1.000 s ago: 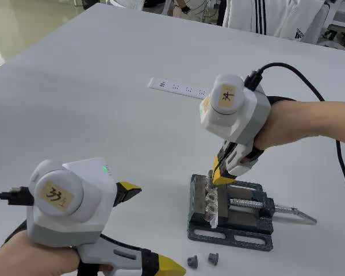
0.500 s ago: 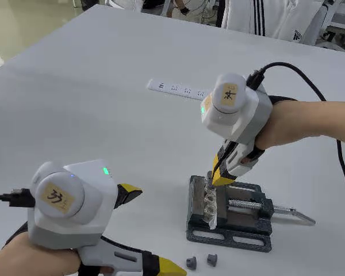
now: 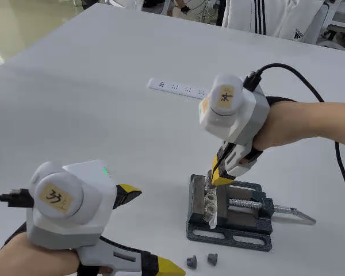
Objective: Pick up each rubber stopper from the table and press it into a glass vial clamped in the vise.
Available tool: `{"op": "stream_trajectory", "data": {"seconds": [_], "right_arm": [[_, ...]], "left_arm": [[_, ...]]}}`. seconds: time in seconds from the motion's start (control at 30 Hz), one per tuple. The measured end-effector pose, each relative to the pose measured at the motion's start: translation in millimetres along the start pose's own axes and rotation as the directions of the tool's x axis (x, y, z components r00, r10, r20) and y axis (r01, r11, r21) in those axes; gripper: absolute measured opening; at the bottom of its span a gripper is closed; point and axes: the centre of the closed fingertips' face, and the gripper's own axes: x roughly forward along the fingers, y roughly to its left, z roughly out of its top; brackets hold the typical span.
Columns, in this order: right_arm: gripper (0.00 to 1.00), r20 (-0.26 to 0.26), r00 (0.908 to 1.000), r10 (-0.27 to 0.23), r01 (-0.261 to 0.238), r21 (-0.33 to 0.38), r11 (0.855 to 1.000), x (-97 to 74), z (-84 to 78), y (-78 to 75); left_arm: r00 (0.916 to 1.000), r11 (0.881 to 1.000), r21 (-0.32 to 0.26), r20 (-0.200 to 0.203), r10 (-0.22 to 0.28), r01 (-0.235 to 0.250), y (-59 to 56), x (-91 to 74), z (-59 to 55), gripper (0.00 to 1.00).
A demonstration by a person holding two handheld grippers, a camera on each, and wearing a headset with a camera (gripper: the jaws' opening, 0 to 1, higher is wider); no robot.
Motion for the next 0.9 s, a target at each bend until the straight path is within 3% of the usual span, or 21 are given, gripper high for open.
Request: {"op": "stream_trajectory", "data": {"seconds": [0.4, 0.9], "right_arm": [[0.0, -0.055, 0.9985, 0.0, 0.001, 0.012, 1.0, 0.1, -1.7, 3.6], [0.0, -0.066, 0.9978, -0.008, 0.01, 0.034, 0.999, 2.2, -2.9, 0.4]], "left_arm": [[1.0, 1.0, 0.001, 0.003, -0.001, 0.001, 0.3, 2.4, 3.7, 0.91], [1.0, 1.0, 0.0, -0.008, -0.006, 0.006, 1.0, 3.5, 2.0, 0.91]]}}
